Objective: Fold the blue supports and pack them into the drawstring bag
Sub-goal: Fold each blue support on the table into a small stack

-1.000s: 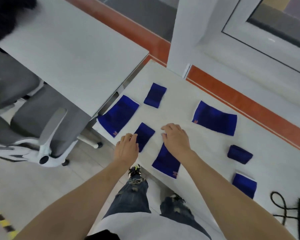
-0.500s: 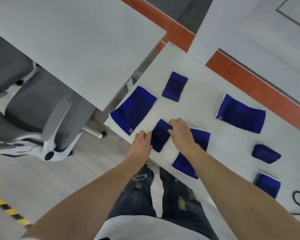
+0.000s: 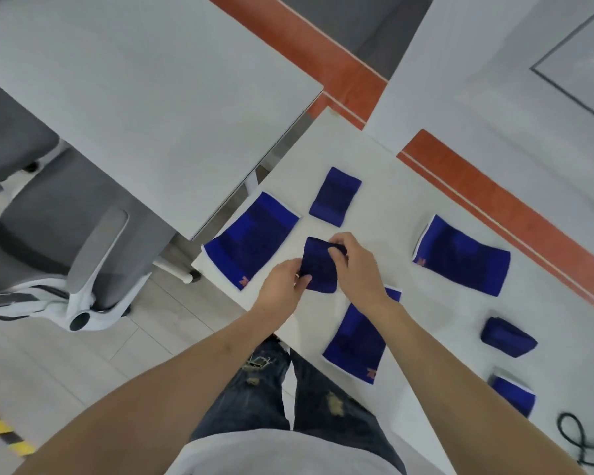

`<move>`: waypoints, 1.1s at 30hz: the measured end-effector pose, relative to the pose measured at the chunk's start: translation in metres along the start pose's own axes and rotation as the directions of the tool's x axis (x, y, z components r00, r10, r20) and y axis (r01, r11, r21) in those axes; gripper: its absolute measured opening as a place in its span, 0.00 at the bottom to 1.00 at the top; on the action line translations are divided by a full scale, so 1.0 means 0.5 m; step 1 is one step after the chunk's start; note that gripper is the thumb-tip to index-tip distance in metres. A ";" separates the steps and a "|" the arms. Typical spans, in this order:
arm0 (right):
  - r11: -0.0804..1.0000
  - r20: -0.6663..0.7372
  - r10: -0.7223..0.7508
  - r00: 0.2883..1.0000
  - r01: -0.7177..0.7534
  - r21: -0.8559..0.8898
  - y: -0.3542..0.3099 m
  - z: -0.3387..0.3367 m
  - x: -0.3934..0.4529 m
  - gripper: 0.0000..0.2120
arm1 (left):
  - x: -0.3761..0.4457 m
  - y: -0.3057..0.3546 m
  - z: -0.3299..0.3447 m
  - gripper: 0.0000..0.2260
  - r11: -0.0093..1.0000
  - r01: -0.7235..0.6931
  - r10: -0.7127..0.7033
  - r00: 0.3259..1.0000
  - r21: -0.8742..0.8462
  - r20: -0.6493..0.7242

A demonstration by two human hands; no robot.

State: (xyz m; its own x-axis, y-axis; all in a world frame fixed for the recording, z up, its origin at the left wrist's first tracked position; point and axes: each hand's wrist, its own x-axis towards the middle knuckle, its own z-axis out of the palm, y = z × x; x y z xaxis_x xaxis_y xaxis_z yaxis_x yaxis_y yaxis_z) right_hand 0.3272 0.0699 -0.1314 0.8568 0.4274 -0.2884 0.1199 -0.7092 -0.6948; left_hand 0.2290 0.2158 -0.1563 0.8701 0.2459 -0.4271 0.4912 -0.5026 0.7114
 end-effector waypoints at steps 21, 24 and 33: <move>0.990 -0.158 0.101 0.982 -0.083 0.118 0.045 -0.089 0.303 0.07 | 0.293 0.134 -0.047 0.08 0.984 0.166 -0.174 0.968 -0.057 -0.181; 0.993 -0.158 0.104 0.982 -0.094 0.068 0.063 -0.077 0.322 0.07 | 0.306 0.132 -0.036 0.10 0.987 0.162 -0.160 0.970 -0.003 -0.183; 0.990 -0.103 0.136 0.985 -0.133 0.037 0.091 -0.066 0.335 0.11 | 0.318 0.128 -0.014 0.09 0.979 0.107 -0.072 0.978 0.174 -0.194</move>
State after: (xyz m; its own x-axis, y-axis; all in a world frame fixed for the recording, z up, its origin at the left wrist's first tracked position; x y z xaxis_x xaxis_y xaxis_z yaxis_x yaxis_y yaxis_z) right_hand 0.4928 0.0906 -0.1895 0.9124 0.2664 -0.3108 -0.0138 -0.7388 -0.6737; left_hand 0.3994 0.2285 -0.1747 0.8237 0.4378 -0.3604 0.5666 -0.6103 0.5536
